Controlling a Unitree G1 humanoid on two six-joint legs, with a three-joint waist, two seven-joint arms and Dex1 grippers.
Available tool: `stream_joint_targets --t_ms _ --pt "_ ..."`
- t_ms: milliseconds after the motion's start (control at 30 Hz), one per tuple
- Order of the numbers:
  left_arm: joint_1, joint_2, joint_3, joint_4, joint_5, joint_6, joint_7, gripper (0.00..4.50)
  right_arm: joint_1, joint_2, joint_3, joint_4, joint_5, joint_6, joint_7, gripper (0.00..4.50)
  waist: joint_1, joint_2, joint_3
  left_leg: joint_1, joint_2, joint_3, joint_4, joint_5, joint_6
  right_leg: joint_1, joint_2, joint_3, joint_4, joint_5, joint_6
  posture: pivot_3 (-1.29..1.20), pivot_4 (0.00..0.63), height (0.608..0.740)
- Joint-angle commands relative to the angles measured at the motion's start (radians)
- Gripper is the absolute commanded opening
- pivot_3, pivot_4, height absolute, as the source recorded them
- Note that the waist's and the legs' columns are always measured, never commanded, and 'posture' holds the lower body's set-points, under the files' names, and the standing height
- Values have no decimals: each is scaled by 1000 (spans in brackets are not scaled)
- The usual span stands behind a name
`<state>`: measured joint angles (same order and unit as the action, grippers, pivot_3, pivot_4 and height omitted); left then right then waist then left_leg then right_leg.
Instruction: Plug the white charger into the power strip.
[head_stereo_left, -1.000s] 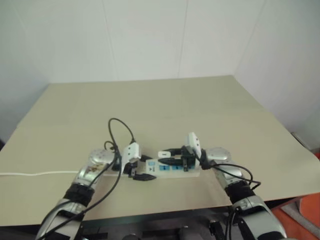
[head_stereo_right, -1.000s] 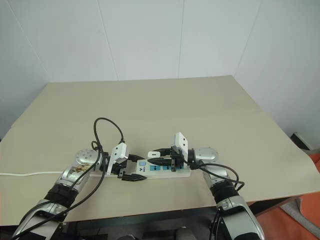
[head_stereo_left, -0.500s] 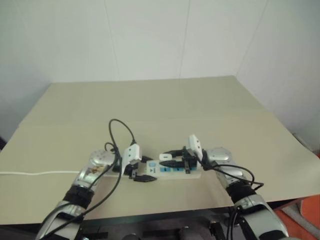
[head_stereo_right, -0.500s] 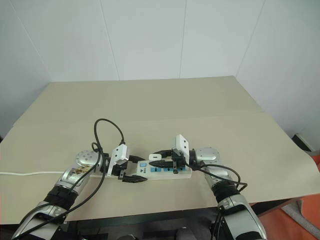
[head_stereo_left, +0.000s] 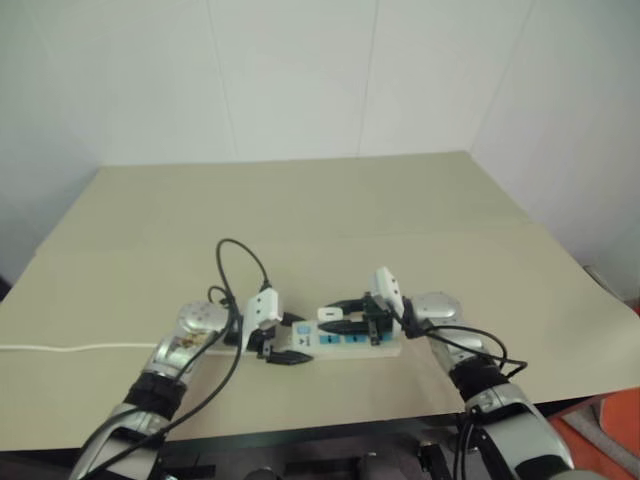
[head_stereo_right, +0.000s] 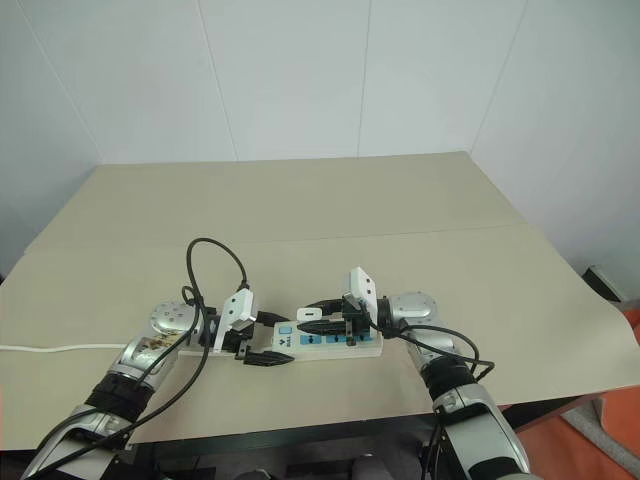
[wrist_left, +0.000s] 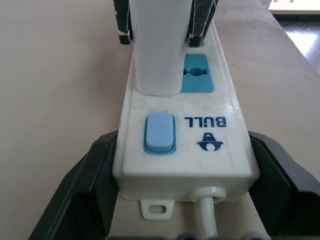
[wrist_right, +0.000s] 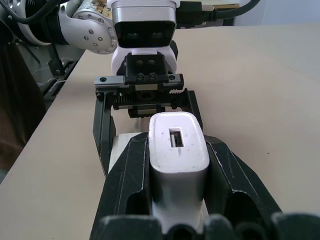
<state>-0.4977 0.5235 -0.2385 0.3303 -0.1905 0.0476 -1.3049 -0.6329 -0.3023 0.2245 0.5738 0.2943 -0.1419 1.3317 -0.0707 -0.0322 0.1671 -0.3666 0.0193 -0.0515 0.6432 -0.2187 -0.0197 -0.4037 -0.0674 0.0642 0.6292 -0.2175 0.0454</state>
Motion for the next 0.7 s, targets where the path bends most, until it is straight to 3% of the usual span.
stream_joint_targets --t_ms 33,233,567,700 --pt "-3 29 25 2 2 9 1 3269 72 -32 30 41 -72 58 -17 1128 0 0 0 0 0 0 0 0 0 0 0 0 0 0 0 0 150 740" --pt "-19 16 20 19 4 6 4 3269 89 -32 34 0 -62 83 -17 1128 1 0 0 0 0 0 0 0 0 0 0 0 0 0 0 0 150 740" --pt "-24 8 20 32 5 0 5 3269 87 -36 30 -23 -72 80 -21 4398 1 -1 0 -1 0 0 0 0 0 0 0 0 0 0 0 0 150 740" --pt "-24 1 18 34 6 1 10 3269 83 -58 11 -48 -59 89 -16 4398 2 -1 -1 -1 0 0 0 0 0 0 0 0 0 0 0 0 150 740"
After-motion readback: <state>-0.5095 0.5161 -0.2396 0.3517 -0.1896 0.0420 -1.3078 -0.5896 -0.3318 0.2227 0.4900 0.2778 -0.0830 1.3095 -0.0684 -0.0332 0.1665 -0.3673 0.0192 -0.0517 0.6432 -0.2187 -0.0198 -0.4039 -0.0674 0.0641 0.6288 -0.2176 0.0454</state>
